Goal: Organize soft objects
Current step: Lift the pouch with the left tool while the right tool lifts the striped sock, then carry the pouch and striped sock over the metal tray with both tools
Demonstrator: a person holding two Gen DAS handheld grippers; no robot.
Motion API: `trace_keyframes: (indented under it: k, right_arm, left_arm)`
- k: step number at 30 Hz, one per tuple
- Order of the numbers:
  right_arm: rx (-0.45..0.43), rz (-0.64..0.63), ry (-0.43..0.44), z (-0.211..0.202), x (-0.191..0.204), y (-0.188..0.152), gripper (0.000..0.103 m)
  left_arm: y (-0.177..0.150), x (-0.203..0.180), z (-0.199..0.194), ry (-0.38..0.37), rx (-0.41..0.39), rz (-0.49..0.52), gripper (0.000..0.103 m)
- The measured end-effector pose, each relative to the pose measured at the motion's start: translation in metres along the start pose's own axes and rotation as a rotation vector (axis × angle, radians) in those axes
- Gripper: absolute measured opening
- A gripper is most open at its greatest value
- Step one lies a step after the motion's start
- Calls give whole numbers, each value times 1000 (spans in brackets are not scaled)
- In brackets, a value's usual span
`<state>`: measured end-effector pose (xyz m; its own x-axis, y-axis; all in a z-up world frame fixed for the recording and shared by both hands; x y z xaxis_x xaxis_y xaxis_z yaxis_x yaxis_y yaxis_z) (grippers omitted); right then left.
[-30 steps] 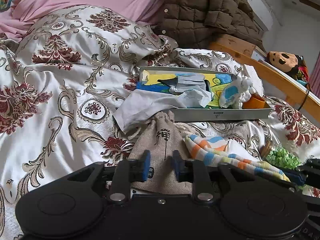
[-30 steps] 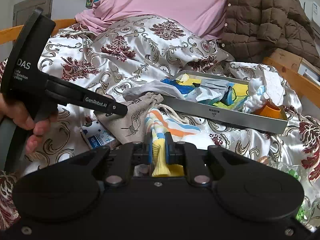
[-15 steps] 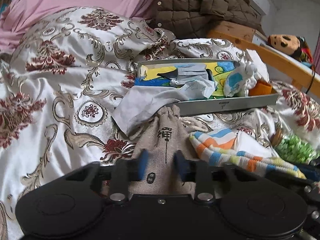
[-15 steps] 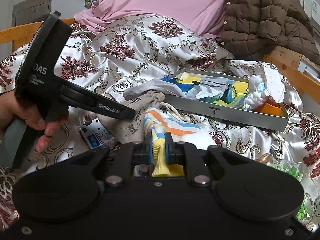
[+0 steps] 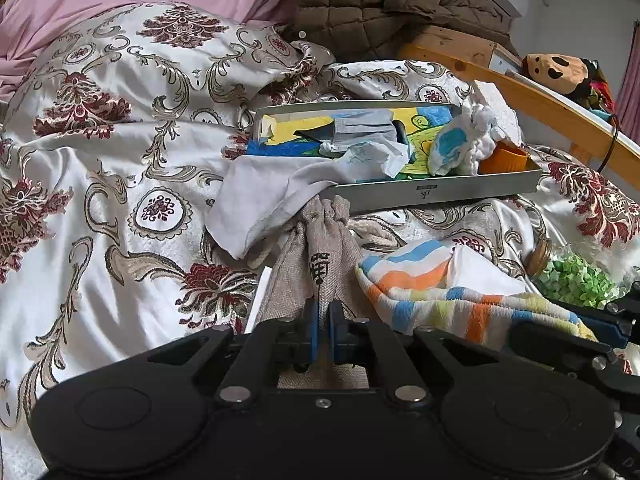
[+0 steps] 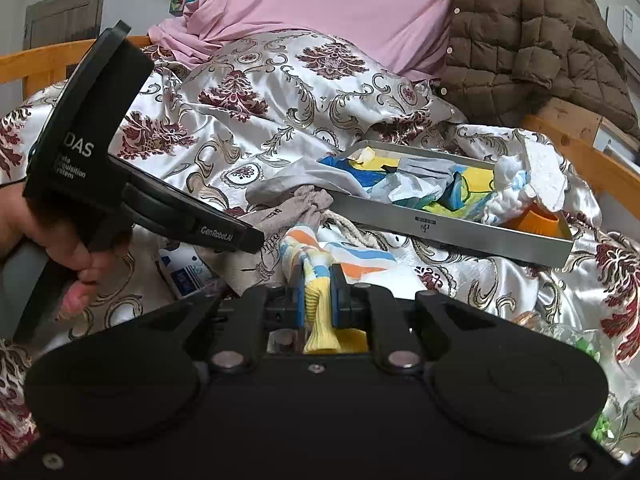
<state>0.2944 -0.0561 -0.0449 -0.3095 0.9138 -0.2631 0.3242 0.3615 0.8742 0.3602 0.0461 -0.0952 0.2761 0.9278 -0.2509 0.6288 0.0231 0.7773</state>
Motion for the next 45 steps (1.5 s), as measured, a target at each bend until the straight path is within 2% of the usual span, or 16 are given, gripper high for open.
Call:
trace_keyframes:
  k: [7, 12, 14, 20, 25, 31, 36, 41, 45]
  right_arm:
    - [-51, -6, -37, -13, -7, 11, 6]
    - [-108, 13, -69, -31, -20, 26, 5]
    - [-120, 25, -86, -36, -28, 33, 5]
    - [-141, 61, -127, -50, -45, 43, 5]
    - [-154, 80, -133, -66, -52, 46, 5]
    - [-187, 94, -137, -92, -58, 46, 5]
    - [-227, 116, -115, -98, -71, 63, 5]
    - [-255, 104, -83, -94, -88, 92, 5]
    - [-249, 72, -72, -70, -102, 120, 5]
  left_arm:
    - [3, -6, -9, 6, 13, -28, 4]
    - [13, -13, -27, -20, 9, -59, 3]
    - [14, -16, -36, -42, 5, -100, 3]
    - [2, -27, -62, -47, 16, -149, 3]
    - [-9, -40, -78, -90, 36, -202, 3]
    - [-11, -51, -103, -69, -10, -213, 3]
    - [12, -56, -120, -64, -77, -198, 3]
    - [54, -61, -134, -66, -155, -164, 3]
    - [90, -56, -130, -4, -182, -118, 4]
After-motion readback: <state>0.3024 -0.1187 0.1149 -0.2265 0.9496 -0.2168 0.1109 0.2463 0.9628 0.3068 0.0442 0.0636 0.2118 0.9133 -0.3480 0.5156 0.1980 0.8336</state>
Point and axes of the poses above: each gripper's, at about its wrist camera, not at the fingertips, and z roughly the way its jaws point, x to its left, y to its top, the point moved 9 cm from there along z, roughly the way its jaws point, and after that the axes turned 10 degrees about -y, right-handed, at the moved point
